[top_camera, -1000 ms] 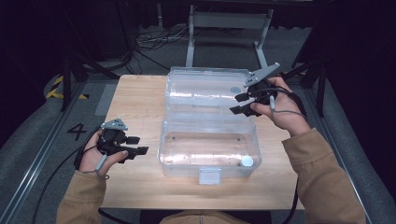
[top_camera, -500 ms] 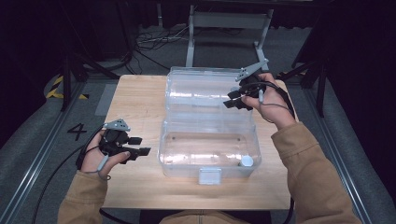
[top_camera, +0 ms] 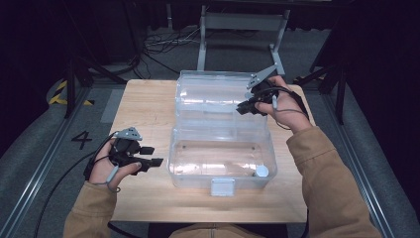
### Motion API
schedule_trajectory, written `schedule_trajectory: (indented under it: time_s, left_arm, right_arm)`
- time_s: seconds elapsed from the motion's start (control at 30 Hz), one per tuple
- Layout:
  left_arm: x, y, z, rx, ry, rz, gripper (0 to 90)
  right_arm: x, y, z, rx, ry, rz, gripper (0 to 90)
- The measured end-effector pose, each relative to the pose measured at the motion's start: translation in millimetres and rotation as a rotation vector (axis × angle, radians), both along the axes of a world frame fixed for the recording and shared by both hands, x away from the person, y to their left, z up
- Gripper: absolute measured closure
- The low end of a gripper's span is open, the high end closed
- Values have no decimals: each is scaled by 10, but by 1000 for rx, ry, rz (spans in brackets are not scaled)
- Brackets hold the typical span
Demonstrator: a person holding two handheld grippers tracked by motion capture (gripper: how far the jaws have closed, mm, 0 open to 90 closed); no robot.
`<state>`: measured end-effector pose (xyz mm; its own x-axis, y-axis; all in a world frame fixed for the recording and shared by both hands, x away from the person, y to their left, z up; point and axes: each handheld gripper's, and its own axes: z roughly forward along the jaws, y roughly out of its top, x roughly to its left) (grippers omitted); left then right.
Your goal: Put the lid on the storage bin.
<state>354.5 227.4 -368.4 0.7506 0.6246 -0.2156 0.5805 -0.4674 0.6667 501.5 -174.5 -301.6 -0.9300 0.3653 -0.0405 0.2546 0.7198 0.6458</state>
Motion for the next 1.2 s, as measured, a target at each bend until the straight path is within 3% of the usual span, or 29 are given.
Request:
schedule_trajectory:
  time_s: [0.2, 0.67, 0.9, 1.2]
  left_arm:
    - [-22, -67, 25, -8, -5, -21, 434]
    - [-114, -445, 32, 7, -12, -157, 434]
    - [-130, -650, -59, 32, 9, -229, 453]
    - [-122, -804, -178, 55, 32, -287, 493]
  right_arm:
    - [7, -2, -8, 4, 4, 4, 805]
    - [-6, 1, -13, 7, 0, -10, 802]
    - [6, 0, -17, 16, 16, -12, 804]
    - [12, 0, -18, 17, 15, -6, 806]
